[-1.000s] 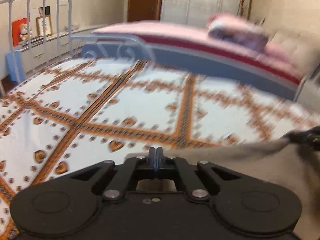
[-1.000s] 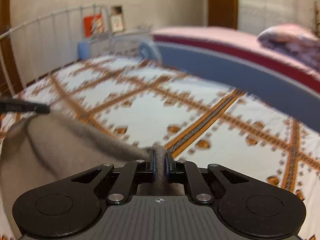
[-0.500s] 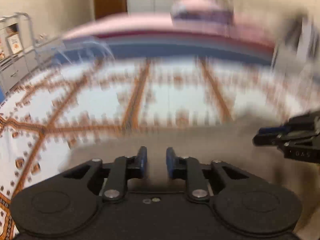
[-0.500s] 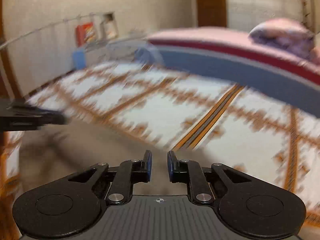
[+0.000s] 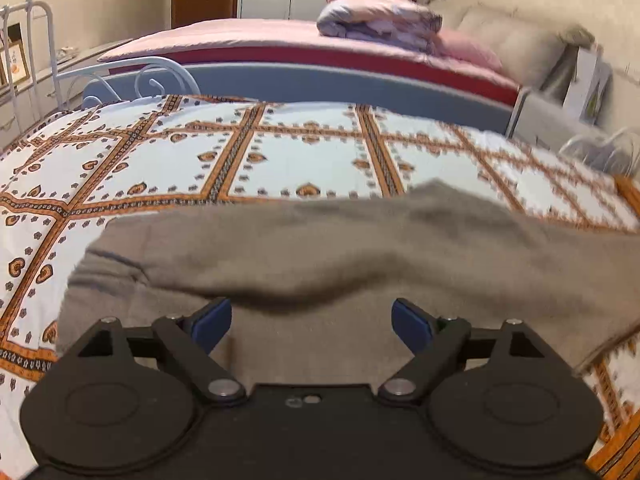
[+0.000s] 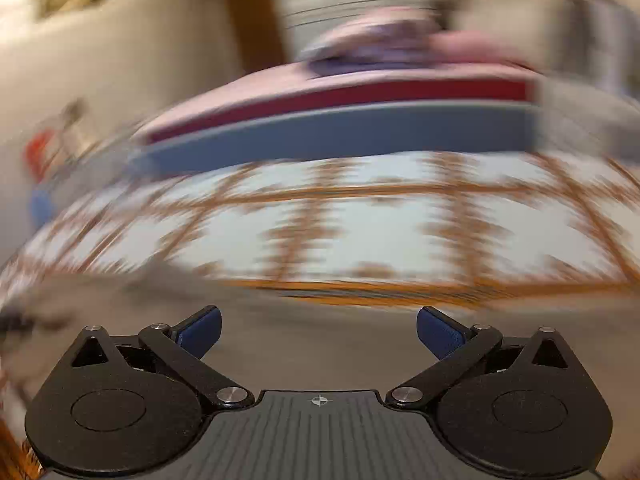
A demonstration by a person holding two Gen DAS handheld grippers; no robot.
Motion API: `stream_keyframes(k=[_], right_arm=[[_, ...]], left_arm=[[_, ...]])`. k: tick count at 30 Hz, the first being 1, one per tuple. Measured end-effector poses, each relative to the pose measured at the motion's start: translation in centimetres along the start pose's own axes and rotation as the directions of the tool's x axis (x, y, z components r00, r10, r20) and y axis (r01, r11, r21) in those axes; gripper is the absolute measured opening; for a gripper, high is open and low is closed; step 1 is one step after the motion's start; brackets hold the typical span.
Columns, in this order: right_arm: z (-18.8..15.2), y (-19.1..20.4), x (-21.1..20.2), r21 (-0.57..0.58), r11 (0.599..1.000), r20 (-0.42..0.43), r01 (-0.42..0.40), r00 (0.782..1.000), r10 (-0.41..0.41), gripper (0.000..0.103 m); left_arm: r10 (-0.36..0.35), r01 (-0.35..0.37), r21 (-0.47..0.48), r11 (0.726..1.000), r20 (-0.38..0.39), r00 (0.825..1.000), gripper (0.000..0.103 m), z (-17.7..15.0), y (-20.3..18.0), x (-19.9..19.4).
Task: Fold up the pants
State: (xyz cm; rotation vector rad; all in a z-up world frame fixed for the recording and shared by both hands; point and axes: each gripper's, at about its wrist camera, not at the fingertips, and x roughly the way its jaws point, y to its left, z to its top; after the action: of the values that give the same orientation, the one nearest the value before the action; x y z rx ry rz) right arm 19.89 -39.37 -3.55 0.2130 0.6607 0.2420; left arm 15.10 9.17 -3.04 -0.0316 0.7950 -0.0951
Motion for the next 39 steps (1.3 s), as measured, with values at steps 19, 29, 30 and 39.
stream_keyframes(k=[19,29,30,39], right_arm=[[-7.4,-24.7,-12.1,0.802,0.596,0.076,0.035,0.984,-0.159,0.043],[-8.1,-25.6,-12.8,0.810,0.585,0.115,0.031,0.971,-0.211,0.043],[-8.3,-25.7,-12.2,0.815,0.578,0.093,0.041,0.975,-0.200,0.043],[-8.4,-25.4,-12.1,0.810,0.587,0.117,0.007,0.978,-0.173,0.005]], left_arm=[[0.080,-0.085,-0.131,0.988,-0.045,0.996,0.092,-0.2,-0.3,1.4],[0.094,-0.098,-0.109,0.989,-0.043,0.995,0.092,-0.2,-0.2,1.5],[0.093,-0.097,-0.117,0.988,-0.038,0.995,0.092,-0.1,-0.1,1.4],[0.106,-0.110,-0.101,0.989,-0.043,0.993,0.092,-0.1,0.2,1.3]])
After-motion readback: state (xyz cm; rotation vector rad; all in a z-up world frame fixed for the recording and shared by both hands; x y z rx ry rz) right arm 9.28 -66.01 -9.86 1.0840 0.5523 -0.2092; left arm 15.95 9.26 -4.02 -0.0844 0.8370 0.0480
